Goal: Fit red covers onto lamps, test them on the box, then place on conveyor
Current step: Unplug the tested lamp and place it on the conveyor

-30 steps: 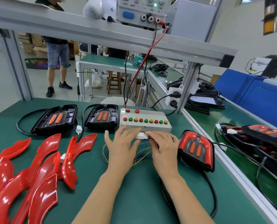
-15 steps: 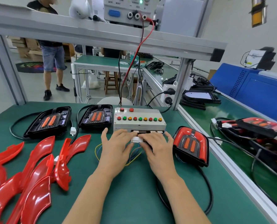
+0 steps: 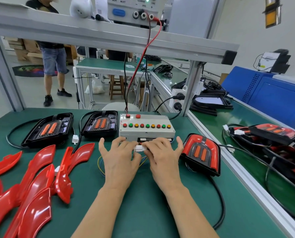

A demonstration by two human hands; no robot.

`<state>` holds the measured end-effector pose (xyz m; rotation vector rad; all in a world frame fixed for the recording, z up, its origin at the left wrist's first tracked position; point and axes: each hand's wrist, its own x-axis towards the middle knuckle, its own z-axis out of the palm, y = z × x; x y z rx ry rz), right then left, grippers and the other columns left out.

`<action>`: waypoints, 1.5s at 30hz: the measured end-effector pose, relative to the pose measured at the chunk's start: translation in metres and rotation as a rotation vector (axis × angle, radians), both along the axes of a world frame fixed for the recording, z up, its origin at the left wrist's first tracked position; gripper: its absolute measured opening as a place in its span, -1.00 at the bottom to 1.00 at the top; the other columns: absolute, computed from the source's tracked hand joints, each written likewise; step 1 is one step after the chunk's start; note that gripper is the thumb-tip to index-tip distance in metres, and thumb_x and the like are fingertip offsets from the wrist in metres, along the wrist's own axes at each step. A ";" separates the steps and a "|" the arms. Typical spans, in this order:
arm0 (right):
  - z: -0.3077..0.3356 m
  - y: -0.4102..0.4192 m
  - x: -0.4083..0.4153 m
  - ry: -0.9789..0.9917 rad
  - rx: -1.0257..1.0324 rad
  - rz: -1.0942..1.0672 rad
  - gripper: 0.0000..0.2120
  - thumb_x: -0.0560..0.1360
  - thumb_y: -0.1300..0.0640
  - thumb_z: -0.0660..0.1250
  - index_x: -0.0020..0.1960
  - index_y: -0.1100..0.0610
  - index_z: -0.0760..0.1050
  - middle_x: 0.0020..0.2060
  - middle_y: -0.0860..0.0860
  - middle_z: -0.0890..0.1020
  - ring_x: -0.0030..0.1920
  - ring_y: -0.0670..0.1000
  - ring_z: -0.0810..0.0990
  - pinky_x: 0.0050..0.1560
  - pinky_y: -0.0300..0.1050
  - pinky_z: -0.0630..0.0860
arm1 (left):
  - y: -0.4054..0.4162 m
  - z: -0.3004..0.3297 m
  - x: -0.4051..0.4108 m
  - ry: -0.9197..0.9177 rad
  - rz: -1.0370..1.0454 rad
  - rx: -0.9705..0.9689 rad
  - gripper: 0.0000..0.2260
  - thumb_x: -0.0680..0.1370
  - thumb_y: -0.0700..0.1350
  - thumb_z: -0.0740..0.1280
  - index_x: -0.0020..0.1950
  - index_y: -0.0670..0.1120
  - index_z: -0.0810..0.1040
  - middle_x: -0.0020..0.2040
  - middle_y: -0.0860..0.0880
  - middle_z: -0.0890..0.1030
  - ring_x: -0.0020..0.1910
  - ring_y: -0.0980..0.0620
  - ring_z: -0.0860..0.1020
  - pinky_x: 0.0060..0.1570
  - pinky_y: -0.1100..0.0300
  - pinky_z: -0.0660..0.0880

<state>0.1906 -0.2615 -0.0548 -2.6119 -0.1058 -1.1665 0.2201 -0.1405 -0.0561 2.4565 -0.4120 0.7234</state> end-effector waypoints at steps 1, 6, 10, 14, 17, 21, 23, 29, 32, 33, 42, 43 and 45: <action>0.000 0.000 0.000 0.002 0.001 -0.001 -0.91 0.48 0.16 0.45 -0.03 0.02 0.64 -0.19 -0.14 0.64 -0.02 0.01 0.60 0.40 0.21 0.01 | 0.000 0.000 0.000 -0.001 0.006 0.000 -0.83 0.37 -0.21 0.46 -0.05 -0.08 0.68 -0.15 0.00 0.68 0.09 -0.10 0.58 0.37 -0.29 0.05; 0.001 0.001 -0.001 0.024 0.001 -0.004 -0.91 0.49 0.15 0.43 -0.02 0.03 0.64 -0.17 -0.13 0.65 0.00 0.01 0.60 0.41 0.20 -0.02 | -0.001 0.001 0.000 -0.015 0.012 -0.009 -0.84 0.41 -0.17 0.33 -0.06 -0.06 0.66 -0.16 0.03 0.67 0.06 -0.09 0.58 0.36 -0.29 0.05; 0.003 0.001 -0.001 0.043 0.012 -0.007 -0.92 0.51 0.15 0.40 -0.02 0.04 0.64 -0.17 -0.12 0.65 0.00 0.02 0.59 0.41 0.21 -0.01 | -0.002 0.001 -0.001 -0.035 0.038 -0.019 -0.82 0.39 -0.09 0.29 -0.11 -0.05 0.66 -0.19 0.04 0.67 -0.01 -0.09 0.58 0.34 -0.26 0.07; 0.004 0.002 -0.001 0.039 0.001 -0.014 -0.92 0.50 0.17 0.41 -0.03 0.04 0.64 -0.17 -0.12 0.66 -0.01 0.02 0.60 0.40 0.20 0.01 | -0.003 -0.001 -0.001 -0.046 0.059 -0.014 -0.82 0.39 -0.13 0.26 -0.13 -0.06 0.65 -0.22 0.03 0.66 -0.03 -0.11 0.58 0.33 -0.26 0.08; 0.007 -0.009 -0.003 -0.006 0.081 -0.071 -0.92 0.52 0.18 0.37 -0.05 0.04 0.62 -0.17 -0.11 0.65 -0.02 0.03 0.59 0.38 0.11 0.00 | 0.003 -0.003 0.004 0.003 0.119 -0.049 -0.78 0.43 -0.14 0.19 -0.13 -0.05 0.63 -0.19 0.03 0.65 0.01 -0.10 0.56 0.35 -0.22 0.03; 0.009 -0.021 -0.007 -0.009 0.229 -0.087 -0.89 0.58 0.16 0.31 0.02 0.05 0.61 -0.12 -0.09 0.62 0.03 0.03 0.57 0.38 0.05 0.02 | 0.005 -0.008 0.006 0.053 0.071 0.035 -0.82 0.45 -0.15 0.24 -0.14 -0.02 0.65 -0.17 0.06 0.64 0.05 -0.06 0.54 0.38 -0.18 -0.04; 0.010 -0.022 -0.006 -0.003 0.276 -0.064 -0.87 0.58 0.15 0.30 0.07 0.08 0.60 -0.10 -0.06 0.62 0.02 0.01 0.56 0.33 0.07 0.18 | 0.001 -0.008 0.004 0.173 0.004 0.144 -0.79 0.48 -0.15 0.27 -0.02 0.05 0.65 -0.02 0.11 0.63 0.19 0.01 0.47 0.40 -0.13 -0.15; 0.019 -0.037 -0.012 -0.007 0.701 0.111 -0.84 0.63 0.09 0.22 0.16 0.04 0.53 0.02 -0.09 0.63 0.08 -0.03 0.55 0.12 -0.13 0.45 | -0.004 -0.002 -0.001 0.139 -0.131 0.189 -0.56 0.44 -0.04 0.10 0.26 0.01 0.56 0.27 0.12 0.52 0.43 -0.02 0.29 0.40 -0.19 -0.27; 0.027 -0.044 -0.015 -0.067 0.898 0.181 -0.90 0.63 0.07 0.22 0.10 -0.07 0.49 -0.01 -0.13 0.66 0.08 -0.17 0.59 0.07 -0.37 0.43 | -0.015 0.006 -0.014 -0.118 -0.309 0.009 -0.64 0.47 0.11 0.15 -0.02 -0.03 0.67 -0.03 0.08 0.62 0.09 -0.05 0.54 0.27 0.00 0.15; 0.029 -0.046 -0.016 -0.095 0.936 0.197 -0.90 0.63 0.09 0.22 0.09 -0.06 0.48 -0.04 -0.14 0.67 0.07 -0.19 0.59 0.05 -0.42 0.41 | -0.020 0.009 -0.021 -0.104 -0.376 -0.010 -0.62 0.46 0.19 0.15 -0.11 0.00 0.67 -0.14 0.12 0.59 -0.04 0.02 0.54 0.13 0.09 0.22; 0.032 -0.070 -0.020 -0.268 1.177 0.173 -0.90 0.63 0.10 0.23 0.10 0.07 0.49 -0.07 -0.08 0.70 0.03 -0.16 0.64 0.05 -0.40 0.46 | -0.044 0.002 -0.044 0.417 -0.362 0.241 -0.60 0.38 0.23 0.34 -0.46 0.01 0.31 -0.40 0.06 0.41 -0.31 0.09 0.39 -0.30 0.17 0.25; 0.032 -0.072 -0.021 -0.277 1.187 0.164 -0.91 0.63 0.10 0.23 0.09 0.05 0.49 -0.08 -0.08 0.70 0.02 -0.16 0.64 0.06 -0.39 0.47 | -0.044 0.002 -0.044 0.464 -0.365 0.181 -0.62 0.39 0.16 0.36 -0.48 -0.01 0.32 -0.44 0.05 0.42 -0.36 0.10 0.38 -0.33 0.17 0.28; 0.034 -0.077 -0.021 -0.312 1.208 0.138 -0.93 0.63 0.10 0.23 0.08 0.02 0.48 -0.10 -0.06 0.69 -0.01 -0.14 0.64 0.06 -0.35 0.49 | -0.044 0.005 -0.043 0.572 -0.374 0.003 -0.69 0.39 0.01 0.39 -0.47 -0.02 0.38 -0.51 0.06 0.41 -0.44 0.10 0.34 -0.36 0.19 0.30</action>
